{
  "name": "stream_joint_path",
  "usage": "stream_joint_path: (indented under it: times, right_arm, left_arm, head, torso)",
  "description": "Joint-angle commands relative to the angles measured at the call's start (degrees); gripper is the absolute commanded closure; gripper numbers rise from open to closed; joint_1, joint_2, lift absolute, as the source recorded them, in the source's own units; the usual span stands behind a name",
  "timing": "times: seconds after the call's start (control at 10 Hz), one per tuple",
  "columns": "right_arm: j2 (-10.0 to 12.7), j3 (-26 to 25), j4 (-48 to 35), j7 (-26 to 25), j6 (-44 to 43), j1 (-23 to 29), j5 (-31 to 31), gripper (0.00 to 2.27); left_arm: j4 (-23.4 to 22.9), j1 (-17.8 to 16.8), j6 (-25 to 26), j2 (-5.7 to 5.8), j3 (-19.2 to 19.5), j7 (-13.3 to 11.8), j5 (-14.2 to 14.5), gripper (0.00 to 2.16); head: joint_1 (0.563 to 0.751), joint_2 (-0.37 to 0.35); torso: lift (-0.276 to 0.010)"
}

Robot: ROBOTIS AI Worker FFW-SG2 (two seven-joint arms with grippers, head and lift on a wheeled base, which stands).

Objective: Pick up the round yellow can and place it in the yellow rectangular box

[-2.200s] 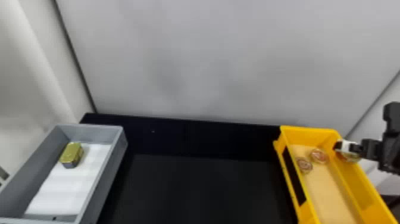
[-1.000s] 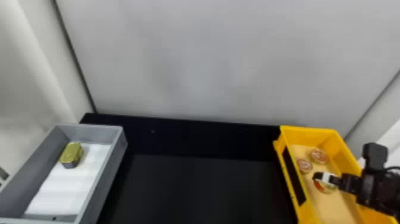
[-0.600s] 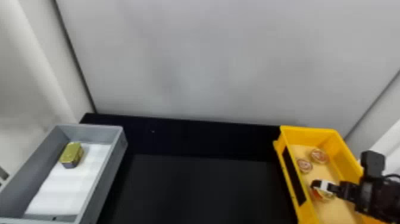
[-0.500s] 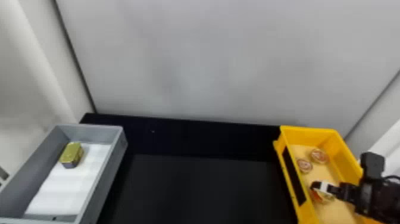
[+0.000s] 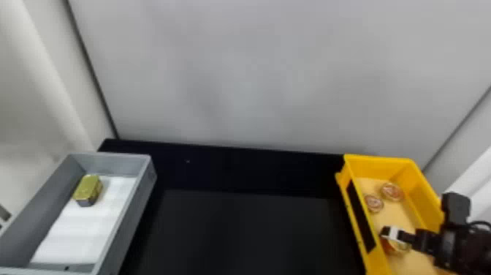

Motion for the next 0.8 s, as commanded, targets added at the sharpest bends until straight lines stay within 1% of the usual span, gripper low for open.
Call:
stream_joint_path:
  times: [0.0, 0.1, 0.2, 0.3, 0.4, 0.6, 0.7]
  right_arm:
    - [-0.1, 0.0, 0.2, -0.4, 0.4, -0.1, -0.5, 0.03]
    - [-0.1, 0.0, -0.2, -0.4, 0.5, 0.0, -0.6, 0.0]
    - [0.0, -0.1, -1.8, -1.7, 1.5, 0.4, -1.0, 0.0]
    - [0.1, -0.3, -6.3, -4.3, 2.9, 1.2, -1.8, 0.0]
    - [0.1, -0.1, -13.1, -10.5, 5.3, 2.3, -4.9, 0.0]
    - [0.1, 0.0, -25.2, -17.8, 9.7, 2.8, -9.1, 0.0]
    - [0.1, 0.4, -31.2, -21.6, 10.3, 2.6, -11.8, 0.0]
  left_arm:
    - [-0.1, 0.0, 0.0, 0.01, 0.1, -0.1, 0.0, 0.06]
    - [-0.1, 0.1, 0.0, 0.01, 0.1, -0.1, 0.0, 0.06]
    - [-0.1, 0.2, 0.1, -0.08, 0.3, -0.1, 0.0, 0.06]
    - [-0.1, 0.3, 0.2, -0.08, 0.3, -0.2, 0.0, 0.06]
    - [-0.2, 0.3, 0.3, -0.08, 0.4, -0.2, 0.0, 0.06]
    - [-0.4, 0.3, 0.7, -0.17, 0.6, -0.2, 0.0, 0.06]
    - [-0.4, 0.3, 1.1, -0.17, 0.5, -0.2, 0.1, 0.06]
  head:
    - [0.694, -0.078]
    - [0.694, -0.078]
    - [0.694, -0.078]
    - [0.694, -0.078]
    - [0.694, -0.078]
    - [0.694, -0.078]
    - [0.694, -0.078]
  torso:
    - [-0.008]
    - [-0.008]
    - [-0.008]
    - [-0.008]
    - [-0.008]
    - [-0.008]
    - [-0.008]
